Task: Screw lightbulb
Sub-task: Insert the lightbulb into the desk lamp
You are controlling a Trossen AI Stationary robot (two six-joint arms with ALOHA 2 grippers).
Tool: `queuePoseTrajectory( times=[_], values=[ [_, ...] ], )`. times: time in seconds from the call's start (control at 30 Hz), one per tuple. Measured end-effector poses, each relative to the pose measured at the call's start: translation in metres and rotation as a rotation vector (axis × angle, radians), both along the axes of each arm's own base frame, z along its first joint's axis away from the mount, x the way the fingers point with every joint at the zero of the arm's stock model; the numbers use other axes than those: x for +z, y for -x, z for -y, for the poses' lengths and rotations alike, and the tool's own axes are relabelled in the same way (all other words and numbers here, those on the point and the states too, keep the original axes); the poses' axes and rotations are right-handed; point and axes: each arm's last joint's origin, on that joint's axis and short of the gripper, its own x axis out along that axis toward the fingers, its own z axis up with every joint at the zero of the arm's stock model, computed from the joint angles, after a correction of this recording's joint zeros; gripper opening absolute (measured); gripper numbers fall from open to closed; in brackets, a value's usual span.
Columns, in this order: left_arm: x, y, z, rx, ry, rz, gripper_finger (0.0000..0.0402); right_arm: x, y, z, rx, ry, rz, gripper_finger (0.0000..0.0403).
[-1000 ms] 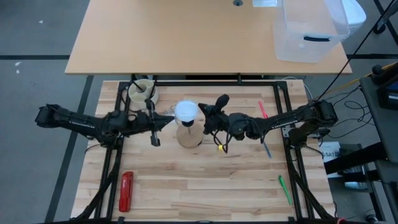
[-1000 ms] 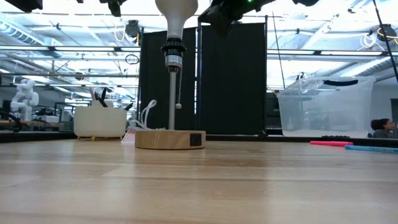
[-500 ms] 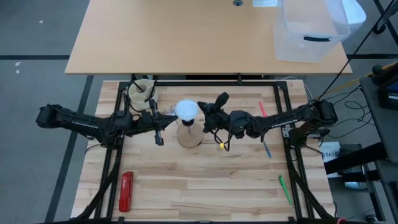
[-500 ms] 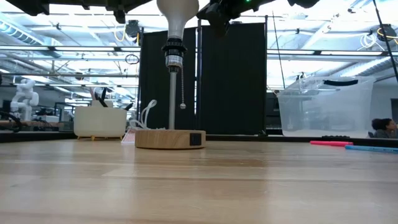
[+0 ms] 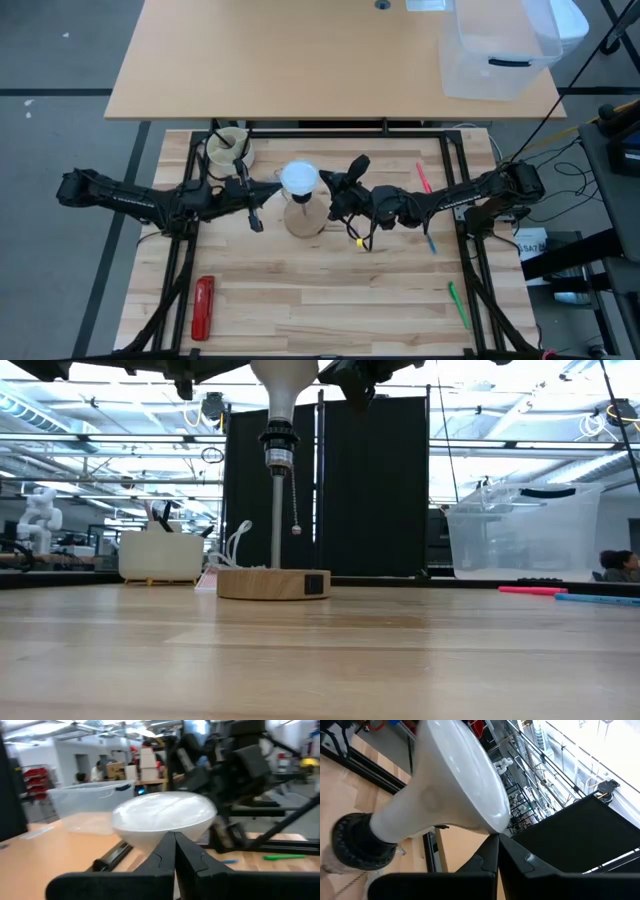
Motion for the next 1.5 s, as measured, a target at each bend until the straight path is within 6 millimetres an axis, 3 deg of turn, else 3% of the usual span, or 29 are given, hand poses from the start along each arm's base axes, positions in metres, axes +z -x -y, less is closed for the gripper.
queuePoseTrajectory(
  times=[0.33, 0.67, 1.13, 1.5],
  values=[
    [-0.005, -0.001, -0.013, 0.073, 0.064, -0.029, 0.0, -0.003, -0.001, -0.018, 0.18, -0.015, -0.014, 0.0],
    [-0.003, 0.001, -0.016, 0.098, 0.062, -0.021, 0.0, -0.01, 0.001, -0.022, 0.176, -0.054, -0.065, 0.0],
    [0.025, 0.032, 0.001, 0.014, -0.015, 0.124, 0.0, -0.008, -0.002, 0.019, -0.001, -0.036, -0.057, 0.0],
    [0.017, 0.021, 0.013, -0.071, -0.051, 0.067, 0.0, -0.006, -0.005, 0.049, 0.071, -0.052, -0.033, 0.0]
  ],
)
